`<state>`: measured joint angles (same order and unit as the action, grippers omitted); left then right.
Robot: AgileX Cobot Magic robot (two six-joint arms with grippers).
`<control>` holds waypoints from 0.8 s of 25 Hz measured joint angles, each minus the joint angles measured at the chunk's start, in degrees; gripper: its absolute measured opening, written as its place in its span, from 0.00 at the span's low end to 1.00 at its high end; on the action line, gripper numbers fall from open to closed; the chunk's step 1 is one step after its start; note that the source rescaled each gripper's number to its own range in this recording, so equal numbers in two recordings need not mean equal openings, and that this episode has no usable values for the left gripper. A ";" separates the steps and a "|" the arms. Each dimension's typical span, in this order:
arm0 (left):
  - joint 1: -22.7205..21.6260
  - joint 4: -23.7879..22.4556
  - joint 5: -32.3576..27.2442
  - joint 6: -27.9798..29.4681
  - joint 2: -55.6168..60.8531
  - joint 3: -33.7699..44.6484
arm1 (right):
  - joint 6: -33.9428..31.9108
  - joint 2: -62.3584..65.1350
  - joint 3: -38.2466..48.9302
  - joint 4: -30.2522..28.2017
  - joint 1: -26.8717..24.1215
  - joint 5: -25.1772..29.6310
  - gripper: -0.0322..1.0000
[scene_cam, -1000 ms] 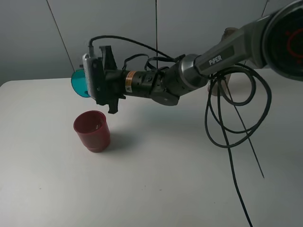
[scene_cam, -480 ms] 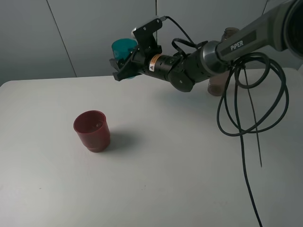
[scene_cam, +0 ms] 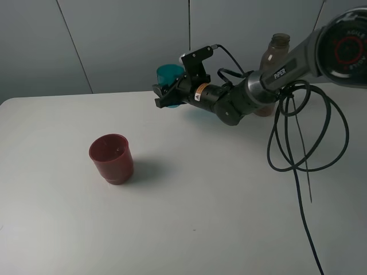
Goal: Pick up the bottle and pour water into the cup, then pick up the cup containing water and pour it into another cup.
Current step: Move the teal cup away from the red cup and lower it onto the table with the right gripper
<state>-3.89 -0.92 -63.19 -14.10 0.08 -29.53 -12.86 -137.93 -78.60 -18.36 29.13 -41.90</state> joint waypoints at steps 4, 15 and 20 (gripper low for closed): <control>0.00 0.00 0.00 0.00 0.00 0.00 | 0.00 -2.35 -0.12 0.17 0.00 -1.18 0.07; 0.00 0.00 0.00 0.00 0.00 0.00 | 0.00 -5.02 -1.07 1.18 0.00 -1.15 0.07; 0.00 0.00 0.00 0.00 0.00 0.00 | 0.00 -5.70 -1.07 1.18 0.00 -1.41 0.07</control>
<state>-3.89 -0.92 -63.19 -14.10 0.08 -29.53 -12.86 -143.63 -79.68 -17.19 29.13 -43.31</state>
